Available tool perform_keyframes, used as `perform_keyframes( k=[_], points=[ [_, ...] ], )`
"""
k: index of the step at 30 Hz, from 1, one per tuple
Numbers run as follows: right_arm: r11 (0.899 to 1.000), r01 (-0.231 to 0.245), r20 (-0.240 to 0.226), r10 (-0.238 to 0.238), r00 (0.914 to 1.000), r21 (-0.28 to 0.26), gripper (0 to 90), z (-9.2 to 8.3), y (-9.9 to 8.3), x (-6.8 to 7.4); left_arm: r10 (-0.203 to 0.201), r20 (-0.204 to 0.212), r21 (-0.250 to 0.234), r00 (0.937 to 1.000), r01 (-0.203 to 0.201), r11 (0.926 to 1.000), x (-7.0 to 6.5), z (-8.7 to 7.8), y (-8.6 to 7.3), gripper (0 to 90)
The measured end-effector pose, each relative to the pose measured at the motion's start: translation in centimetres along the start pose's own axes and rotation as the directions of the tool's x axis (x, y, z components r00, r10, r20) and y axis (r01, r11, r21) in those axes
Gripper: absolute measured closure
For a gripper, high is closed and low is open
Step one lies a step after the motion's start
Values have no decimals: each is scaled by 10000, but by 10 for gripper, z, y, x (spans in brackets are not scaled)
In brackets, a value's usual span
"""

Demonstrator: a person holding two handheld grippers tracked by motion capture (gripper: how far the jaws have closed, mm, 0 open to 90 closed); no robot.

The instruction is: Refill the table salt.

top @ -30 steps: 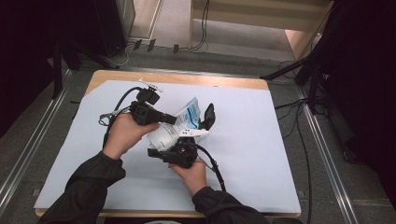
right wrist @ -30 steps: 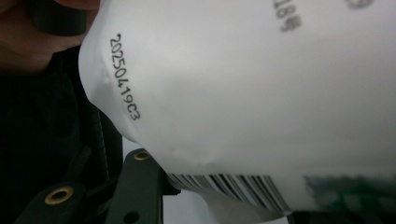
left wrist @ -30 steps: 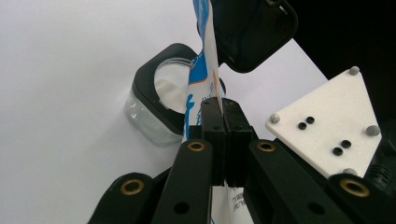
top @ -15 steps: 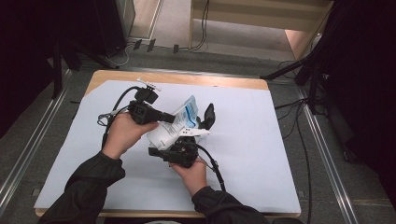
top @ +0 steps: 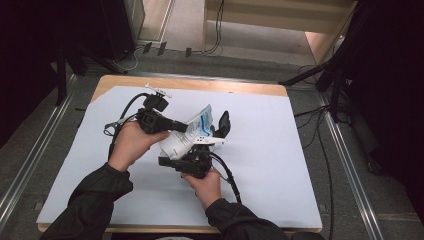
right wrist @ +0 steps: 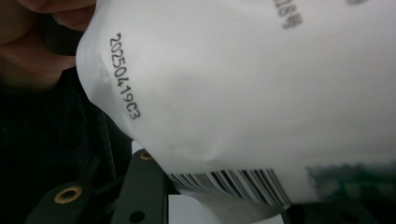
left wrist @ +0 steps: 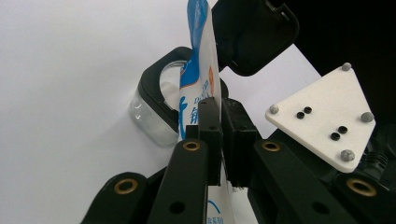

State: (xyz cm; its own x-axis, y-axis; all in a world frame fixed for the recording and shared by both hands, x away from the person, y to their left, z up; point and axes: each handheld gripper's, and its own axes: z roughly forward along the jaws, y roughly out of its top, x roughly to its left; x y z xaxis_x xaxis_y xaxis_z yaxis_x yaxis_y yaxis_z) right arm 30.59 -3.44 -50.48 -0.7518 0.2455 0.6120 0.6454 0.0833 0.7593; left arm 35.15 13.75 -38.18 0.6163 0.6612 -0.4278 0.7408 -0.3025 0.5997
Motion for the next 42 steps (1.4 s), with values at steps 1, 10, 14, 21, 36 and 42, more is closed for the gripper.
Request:
perform_keyframes(
  k=[1, 10, 14, 21, 36, 42],
  points=[
    [10000, 1, 14, -1, 10000, 12, 658, 0, 0, 0, 51, -45, 7, 10000, -51, 10000, 0, 0, 0, 888],
    [10000, 20, 91, -20, 10000, 75, 658, 1, 2, 0, 140, -249, -12, 9996, -141, 9999, -1, 0, 0, 900],
    [10000, 43, 112, -44, 9999, 81, 653, 2, 2, 0, 126, -211, -40, 9997, -127, 9999, -1, -1, 1, 900],
    [9996, 249, 344, -254, 9991, 159, 600, 5, 0, 3, 97, -140, -15, 9999, -98, 10000, -1, -1, 1, 900],
    [9997, -229, -70, 229, 9997, 0, 662, 1, 2, -1, 70, -97, -151, 9999, -71, 9999, 1, -3, 1, 900],
    [9997, -229, -56, 230, 9997, 9, 663, 1, 2, -1, 111, -85, -141, 9999, -112, 9998, 1, -2, 2, 898]
  ],
)
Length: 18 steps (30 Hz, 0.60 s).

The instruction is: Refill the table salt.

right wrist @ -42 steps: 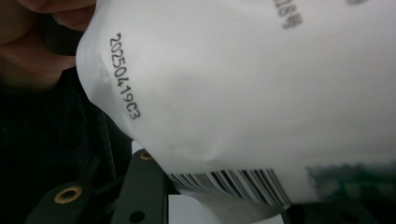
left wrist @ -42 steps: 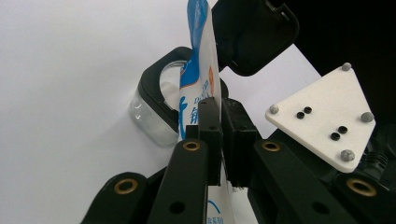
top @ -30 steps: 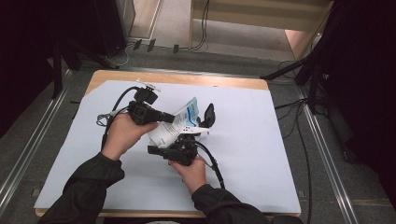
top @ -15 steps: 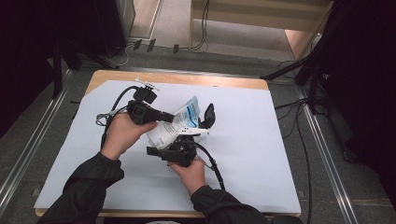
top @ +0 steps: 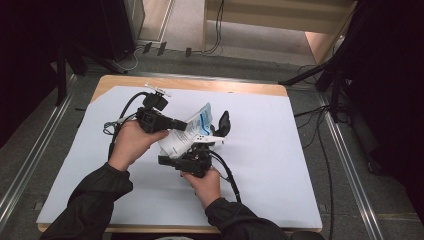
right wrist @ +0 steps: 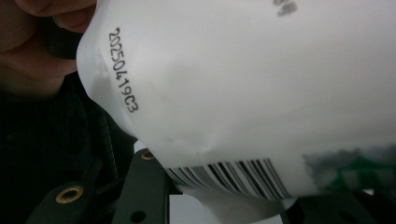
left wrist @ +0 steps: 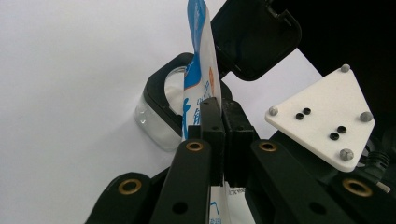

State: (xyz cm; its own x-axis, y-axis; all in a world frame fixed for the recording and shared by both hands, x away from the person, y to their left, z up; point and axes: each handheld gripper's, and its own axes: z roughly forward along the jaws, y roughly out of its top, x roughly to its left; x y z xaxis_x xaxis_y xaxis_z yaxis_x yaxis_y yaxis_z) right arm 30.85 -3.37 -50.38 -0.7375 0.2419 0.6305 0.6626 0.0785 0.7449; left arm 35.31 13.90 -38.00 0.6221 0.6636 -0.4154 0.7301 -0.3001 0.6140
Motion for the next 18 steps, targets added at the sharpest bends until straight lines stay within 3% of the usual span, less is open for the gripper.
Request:
perform_keyframes(
  k=[14, 18],
  points=[
    [9999, -148, -29, 148, 9999, 13, 666, -1, 1, -2, 53, 12, -24, 10000, -53, 10000, -1, 3, 1, 883],
    [9997, -227, -15, 227, 9997, 17, 667, -2, 2, -2, 94, 13, 178, 10000, -94, 9998, -1, 4, 0, 870]
  ],
)
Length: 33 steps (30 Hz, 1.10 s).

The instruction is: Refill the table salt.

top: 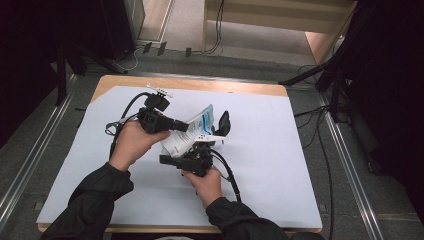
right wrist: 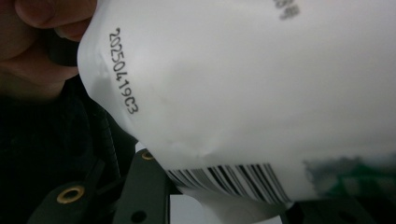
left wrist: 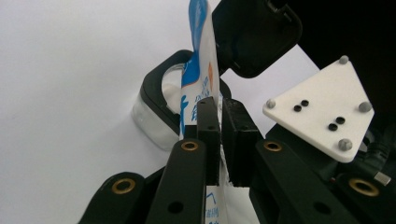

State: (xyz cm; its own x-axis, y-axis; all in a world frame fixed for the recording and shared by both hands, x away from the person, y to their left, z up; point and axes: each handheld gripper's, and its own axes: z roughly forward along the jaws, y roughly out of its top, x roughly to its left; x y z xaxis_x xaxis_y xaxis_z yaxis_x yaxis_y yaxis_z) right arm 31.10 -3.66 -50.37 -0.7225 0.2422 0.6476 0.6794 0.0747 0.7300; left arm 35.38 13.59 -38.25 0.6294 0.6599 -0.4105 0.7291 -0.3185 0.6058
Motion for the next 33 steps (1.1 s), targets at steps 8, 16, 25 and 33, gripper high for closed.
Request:
perform_keyframes(
  k=[8, 16, 25, 33],
  points=[
    [10000, 2, -14, -2, 10000, 72, 667, 1, 0, 0, 128, -150, 148, 9998, -126, 9998, -2, 0, 0, 891],
    [10000, 39, -18, -39, 10000, 40, 664, 1, 0, 0, 191, -248, 108, 9995, -188, 9998, -4, 0, 0, 900],
    [9979, 592, 205, -597, 9980, 265, 609, 4, -1, 4, 234, -374, 214, 9990, -226, 9995, -5, 0, 1, 900],
    [9963, 769, 404, -784, 9961, 375, 589, 5, -1, 5, 256, -469, 183, 9986, -247, 9995, -6, 1, 1, 900]
  ],
)
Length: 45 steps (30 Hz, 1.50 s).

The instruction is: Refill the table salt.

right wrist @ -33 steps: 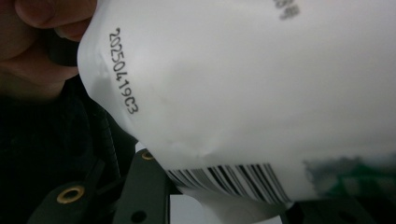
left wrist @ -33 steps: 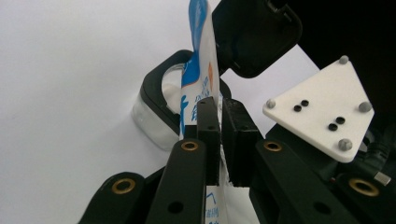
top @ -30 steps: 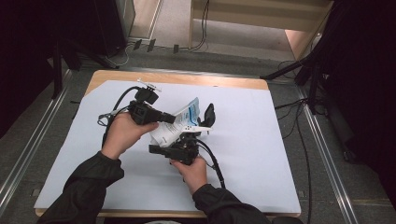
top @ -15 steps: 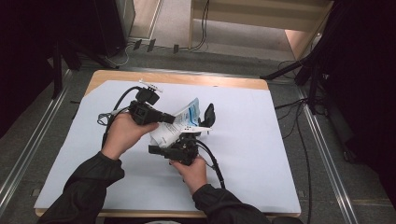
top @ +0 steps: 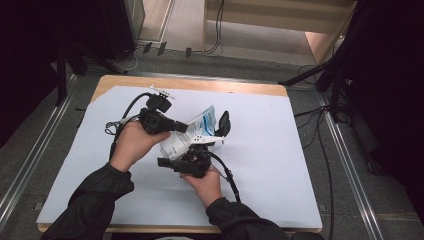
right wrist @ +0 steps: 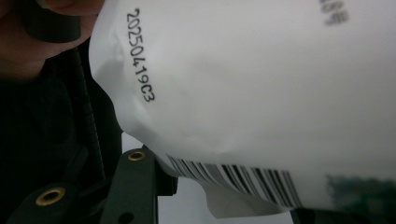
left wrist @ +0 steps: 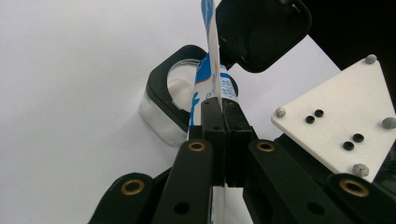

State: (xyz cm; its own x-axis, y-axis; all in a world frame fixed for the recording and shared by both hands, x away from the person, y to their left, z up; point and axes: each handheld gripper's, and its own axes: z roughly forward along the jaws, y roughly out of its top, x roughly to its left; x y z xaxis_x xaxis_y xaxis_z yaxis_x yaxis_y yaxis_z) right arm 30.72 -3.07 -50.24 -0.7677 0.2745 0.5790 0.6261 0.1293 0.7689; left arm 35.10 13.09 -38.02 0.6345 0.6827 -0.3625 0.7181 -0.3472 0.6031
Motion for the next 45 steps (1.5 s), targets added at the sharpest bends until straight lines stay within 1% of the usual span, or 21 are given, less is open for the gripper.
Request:
perform_keyframes(
  k=[2, 5, 6, 8, 10, 14, 19, 26, 29, 33, 45],
  points=[
    [10000, 8, 58, -8, 10000, 26, 592, 0, 0, 0, -31, 10, -16, 10000, 31, 10000, -1, 1, 0, 900],
    [10000, -7, 123, 7, 9999, 57, 625, -1, 0, 0, -18, -22, -29, 10000, 18, 10000, -1, 0, 0, 900],
    [10000, -69, 84, 69, 9999, 27, 641, -1, 1, -1, -36, -32, -79, 10000, 35, 10000, -1, 0, 0, 900],
    [9994, -349, -97, 348, 9993, -70, 657, -3, 2, -2, -49, -18, -151, 10000, 49, 9999, -1, -1, 0, 900],
    [9990, -439, -144, 438, 9989, -122, 665, -4, 2, -3, -28, -14, -166, 10000, 28, 9999, 0, -1, 0, 900],
    [9987, -490, -212, 487, 9986, -171, 669, -5, 2, -4, -29, 58, -128, 10000, 30, 9999, 0, -1, 1, 900],
    [9977, -628, -387, 618, 9973, -256, 669, -5, 3, -4, -122, 111, -318, 9999, 125, 9994, 0, -2, 1, 892],
    [9974, -650, -429, 637, 9970, -307, 669, -5, 4, -4, 18, 46, -312, 10000, -17, 9995, -1, -3, 1, 900],
    [9970, -706, -488, 690, 9964, -324, 669, -6, 4, -4, 15, 3, -307, 10000, -15, 9995, -1, -3, 1, 900],
    [9970, -702, -580, 683, 9960, -325, 670, -6, 4, -4, 5, 52, -334, 10000, -3, 9994, -1, -4, 1, 900],
    [9974, -663, -557, 646, 9964, -294, 670, -5, 5, -3, -25, 52, -394, 10000, 27, 9992, -1, -4, 0, 900]
  ],
)
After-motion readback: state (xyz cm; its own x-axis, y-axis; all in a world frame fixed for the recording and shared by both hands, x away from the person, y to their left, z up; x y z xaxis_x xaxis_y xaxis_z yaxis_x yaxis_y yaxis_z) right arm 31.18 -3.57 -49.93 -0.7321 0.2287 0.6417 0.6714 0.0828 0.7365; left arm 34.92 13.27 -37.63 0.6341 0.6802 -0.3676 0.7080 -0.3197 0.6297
